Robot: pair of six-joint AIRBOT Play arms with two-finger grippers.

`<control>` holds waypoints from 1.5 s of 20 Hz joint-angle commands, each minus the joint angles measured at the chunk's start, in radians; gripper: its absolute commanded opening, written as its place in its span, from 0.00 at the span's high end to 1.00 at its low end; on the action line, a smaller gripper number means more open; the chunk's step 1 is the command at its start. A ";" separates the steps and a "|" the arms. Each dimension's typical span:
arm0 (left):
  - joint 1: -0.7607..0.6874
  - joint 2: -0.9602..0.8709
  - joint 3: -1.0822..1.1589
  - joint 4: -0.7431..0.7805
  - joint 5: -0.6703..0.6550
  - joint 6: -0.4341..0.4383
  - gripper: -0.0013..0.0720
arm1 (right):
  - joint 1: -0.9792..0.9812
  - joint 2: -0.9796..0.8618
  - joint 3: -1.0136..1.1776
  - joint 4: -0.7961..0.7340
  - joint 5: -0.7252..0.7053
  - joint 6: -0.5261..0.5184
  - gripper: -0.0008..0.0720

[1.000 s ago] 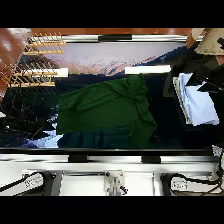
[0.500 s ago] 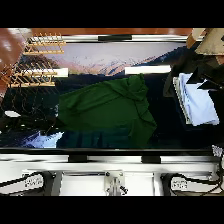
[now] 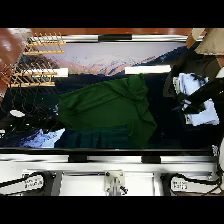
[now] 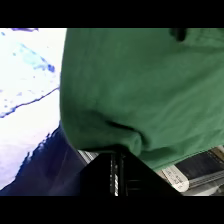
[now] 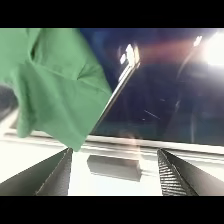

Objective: Fold the shirts.

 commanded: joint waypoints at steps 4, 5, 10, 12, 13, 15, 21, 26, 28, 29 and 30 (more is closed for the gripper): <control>-0.002 0.064 0.001 -0.019 -0.068 0.074 0.94 | 0.158 0.001 -0.226 -0.196 -0.177 -0.045 0.13; -0.002 0.064 0.001 -0.019 -0.074 0.079 0.94 | 0.178 0.001 -0.237 -0.201 -0.200 -0.048 0.13; -0.002 0.064 0.001 -0.019 -0.077 0.079 0.94 | 0.289 0.000 -0.285 -0.199 -0.335 -0.063 0.13; -0.002 0.064 0.001 -0.019 -0.077 0.079 0.94 | 0.315 0.000 -0.285 -0.198 -0.361 -0.063 0.13; -0.002 0.064 0.001 -0.019 -0.077 0.079 0.94 | 0.326 0.000 -0.285 -0.195 -0.369 -0.063 0.13; -0.002 0.064 0.001 -0.019 -0.077 0.080 0.94 | 0.337 -0.003 -0.285 -0.165 -0.380 -0.063 0.13; -0.002 0.064 0.001 -0.019 -0.078 0.080 0.94 | 0.338 -0.078 -0.285 -0.101 -0.391 -0.059 0.13; -0.002 0.065 0.001 -0.019 -0.076 0.106 0.94 | 0.338 -0.082 -0.285 -0.095 -0.431 -0.023 0.89; -0.002 0.074 0.013 -0.019 -0.077 0.114 0.94 | 0.338 -0.072 -0.283 -0.087 -0.415 -0.030 0.89; -0.002 0.091 0.030 -0.019 -0.084 0.124 0.94 | 0.340 -0.051 -0.277 -0.085 -0.401 -0.049 0.89; -0.002 0.125 0.063 -0.019 -0.089 0.123 0.95 | 0.340 -0.010 -0.258 -0.084 -0.386 -0.072 0.89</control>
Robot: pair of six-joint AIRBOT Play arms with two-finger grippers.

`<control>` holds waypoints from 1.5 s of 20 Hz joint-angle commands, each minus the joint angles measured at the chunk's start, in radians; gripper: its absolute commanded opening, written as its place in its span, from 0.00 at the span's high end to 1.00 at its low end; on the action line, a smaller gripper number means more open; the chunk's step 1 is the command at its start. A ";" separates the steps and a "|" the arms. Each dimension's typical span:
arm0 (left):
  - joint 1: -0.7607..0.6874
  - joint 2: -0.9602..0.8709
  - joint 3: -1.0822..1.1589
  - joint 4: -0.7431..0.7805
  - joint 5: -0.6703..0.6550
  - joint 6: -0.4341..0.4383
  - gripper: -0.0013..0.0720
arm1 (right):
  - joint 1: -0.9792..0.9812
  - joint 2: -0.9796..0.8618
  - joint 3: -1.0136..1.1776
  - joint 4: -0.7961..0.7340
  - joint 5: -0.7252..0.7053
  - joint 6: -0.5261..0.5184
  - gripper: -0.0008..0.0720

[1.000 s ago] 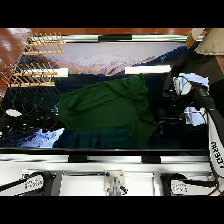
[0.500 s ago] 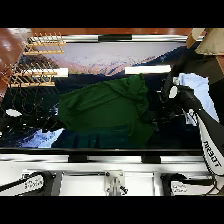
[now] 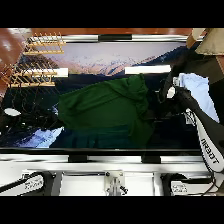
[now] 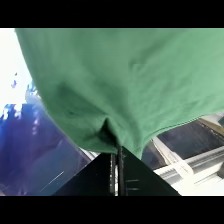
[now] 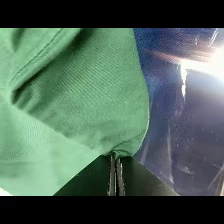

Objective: Fold the shirts.

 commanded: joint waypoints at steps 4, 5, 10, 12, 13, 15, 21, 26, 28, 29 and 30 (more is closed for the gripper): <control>0.000 0.271 0.354 -0.001 0.025 0.018 0.94 | -0.014 0.305 0.229 0.024 -0.038 -0.079 0.89; 0.000 0.343 0.473 -0.001 0.057 0.017 0.94 | -0.023 0.380 0.312 0.046 -0.100 -0.078 0.89; 0.000 0.634 0.945 -0.001 0.337 0.013 0.94 | -0.032 0.701 0.600 0.121 -0.537 -0.048 0.89; 0.000 0.725 0.995 0.000 0.407 -0.026 0.94 | -0.032 0.792 0.628 0.138 -0.620 -0.039 0.89; 0.000 0.766 0.992 0.001 0.415 -0.044 0.94 | -0.032 0.827 0.628 0.137 -0.625 -0.033 0.89; 0.000 0.810 0.992 0.037 0.368 -0.080 0.94 | -0.032 0.874 0.628 0.134 -0.605 -0.029 0.89; 0.000 0.803 0.946 0.225 0.219 -0.248 0.94 | -0.032 0.872 0.628 0.060 -0.484 -0.007 0.89; 0.000 0.765 0.752 0.278 0.035 -0.249 0.94 | -0.032 0.725 0.621 -0.110 -0.068 0.028 0.89; 0.000 0.729 0.617 0.278 -0.013 -0.321 0.94 | -0.032 0.631 0.558 -0.110 -0.008 0.044 0.89; 0.000 0.700 0.553 0.277 0.004 -0.343 0.94 | -0.032 0.581 0.514 -0.095 -0.023 0.050 0.89; 0.000 0.659 0.502 0.278 0.031 -0.342 0.94 | -0.032 0.521 0.464 -0.072 -0.061 0.055 0.89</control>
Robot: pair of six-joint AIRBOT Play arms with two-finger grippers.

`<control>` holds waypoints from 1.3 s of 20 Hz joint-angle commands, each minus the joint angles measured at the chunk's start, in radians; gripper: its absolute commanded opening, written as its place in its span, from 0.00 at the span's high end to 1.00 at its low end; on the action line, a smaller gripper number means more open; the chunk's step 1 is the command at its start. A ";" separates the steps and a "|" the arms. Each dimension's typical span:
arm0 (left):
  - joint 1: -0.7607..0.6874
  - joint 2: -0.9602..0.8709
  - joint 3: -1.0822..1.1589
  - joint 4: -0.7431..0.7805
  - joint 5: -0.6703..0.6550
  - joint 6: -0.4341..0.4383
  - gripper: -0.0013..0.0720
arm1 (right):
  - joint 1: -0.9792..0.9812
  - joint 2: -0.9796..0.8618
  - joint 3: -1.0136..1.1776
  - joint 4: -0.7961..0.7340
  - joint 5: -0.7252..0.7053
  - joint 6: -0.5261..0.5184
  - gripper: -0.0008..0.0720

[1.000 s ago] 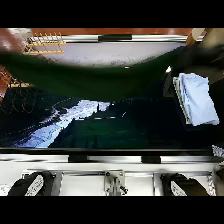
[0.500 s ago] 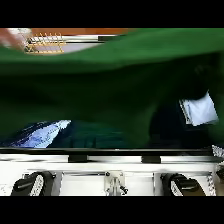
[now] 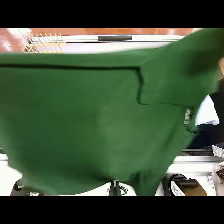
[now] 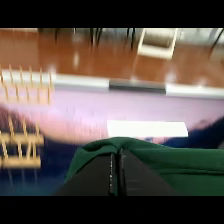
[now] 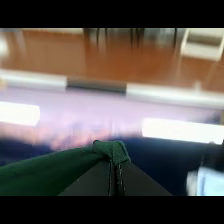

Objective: Fold the shirts.

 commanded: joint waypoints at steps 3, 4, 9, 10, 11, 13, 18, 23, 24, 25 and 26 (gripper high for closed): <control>-0.012 -0.261 -0.225 0.013 0.067 -0.051 0.94 | -0.001 -0.328 -0.173 0.023 -0.150 0.080 0.89; -0.029 -0.355 -0.227 0.013 0.101 -0.051 0.94 | -0.001 -0.409 -0.173 0.028 -0.226 0.101 0.89; -0.080 -0.769 -0.184 -0.129 0.372 0.001 0.94 | -0.001 -0.687 -0.173 0.160 -0.557 0.110 0.89; -0.091 -0.838 -0.165 -0.158 0.426 0.016 0.94 | -0.001 -0.724 -0.173 0.182 -0.610 0.110 0.89; -0.102 -0.895 -0.146 -0.177 0.470 0.034 0.94 | -0.001 -0.760 -0.173 0.197 -0.656 0.110 0.89; -0.128 -0.987 -0.107 -0.187 0.551 0.071 0.94 | -0.001 -0.815 -0.173 0.199 -0.724 0.108 0.89; -0.189 -1.099 -0.069 -0.187 0.742 0.141 0.94 | -0.001 -0.895 -0.173 0.200 -0.778 0.099 0.89; -0.196 -1.112 -0.066 -0.184 0.633 0.277 0.94 | -0.006 -0.852 -0.172 0.187 -0.608 0.050 0.89; -0.185 -1.107 -0.059 -0.183 0.558 0.303 0.94 | -0.008 -0.828 -0.172 0.164 -0.528 0.033 0.89; -0.169 -1.103 -0.048 -0.174 0.466 0.315 0.94 | -0.008 -0.804 -0.172 0.131 -0.447 0.032 0.89; -0.150 -1.102 -0.035 -0.169 0.356 0.315 0.94 | -0.008 -0.782 -0.172 0.115 -0.351 0.031 0.89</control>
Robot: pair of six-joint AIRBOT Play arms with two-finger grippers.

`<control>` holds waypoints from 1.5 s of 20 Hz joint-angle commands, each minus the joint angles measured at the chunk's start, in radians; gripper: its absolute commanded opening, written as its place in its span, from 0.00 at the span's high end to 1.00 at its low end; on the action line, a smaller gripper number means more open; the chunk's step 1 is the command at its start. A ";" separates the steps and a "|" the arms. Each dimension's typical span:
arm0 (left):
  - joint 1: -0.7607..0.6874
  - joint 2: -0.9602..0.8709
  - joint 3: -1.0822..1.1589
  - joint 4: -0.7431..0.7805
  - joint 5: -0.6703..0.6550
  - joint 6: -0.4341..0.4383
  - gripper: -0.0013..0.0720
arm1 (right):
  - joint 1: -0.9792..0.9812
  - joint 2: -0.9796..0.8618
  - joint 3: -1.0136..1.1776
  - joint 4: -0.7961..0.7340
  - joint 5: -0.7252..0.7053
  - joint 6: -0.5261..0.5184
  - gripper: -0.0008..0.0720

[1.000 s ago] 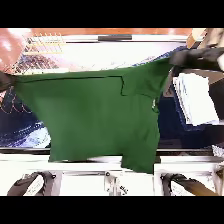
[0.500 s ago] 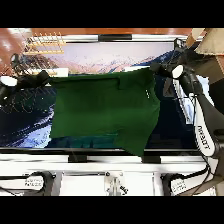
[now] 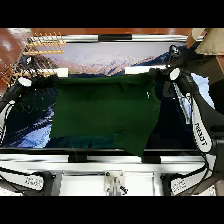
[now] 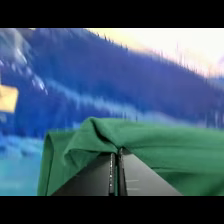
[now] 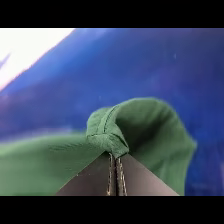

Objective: Fold the shirts.

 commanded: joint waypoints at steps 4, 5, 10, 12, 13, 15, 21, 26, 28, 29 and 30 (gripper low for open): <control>0.071 -0.009 0.023 0.079 -0.528 0.054 0.94 | 0.000 0.057 -0.001 -0.079 0.507 -0.014 0.89; 0.074 -0.013 0.023 0.123 -0.554 0.024 0.94 | 0.001 0.045 -0.001 -0.078 0.517 -0.004 0.89; 0.075 -0.034 0.023 0.172 -0.554 -0.035 0.94 | 0.001 -0.016 -0.001 -0.076 0.532 0.054 0.89; 0.082 -0.034 0.027 0.179 -0.549 -0.035 0.94 | 0.000 -0.019 -0.001 -0.079 0.546 0.053 0.89; 0.089 -0.033 0.042 0.179 -0.557 -0.035 0.94 | -0.002 -0.011 -0.001 -0.085 0.541 0.048 0.89; 0.104 -0.033 0.076 0.179 -0.571 -0.033 0.94 | -0.013 0.013 -0.001 -0.116 0.518 0.048 0.89; 0.116 -0.063 0.081 0.190 -0.610 -0.037 0.94 | -0.026 -0.021 -0.001 -0.094 0.565 0.082 0.89; 0.110 -0.075 0.090 0.187 -0.730 -0.104 0.29 | -0.026 -0.004 0.000 0.000 0.627 0.079 0.36; 0.125 -0.073 0.130 0.188 -0.864 -0.115 0.25 | -0.026 0.052 0.000 -0.081 0.730 0.067 0.35; 0.139 -0.065 0.151 0.188 -0.949 -0.120 0.25 | -0.027 0.086 0.000 -0.161 0.799 0.058 0.35; 0.159 -0.046 0.152 0.199 -1.021 -0.127 0.25 | -0.032 0.116 0.000 -0.229 0.865 0.039 0.35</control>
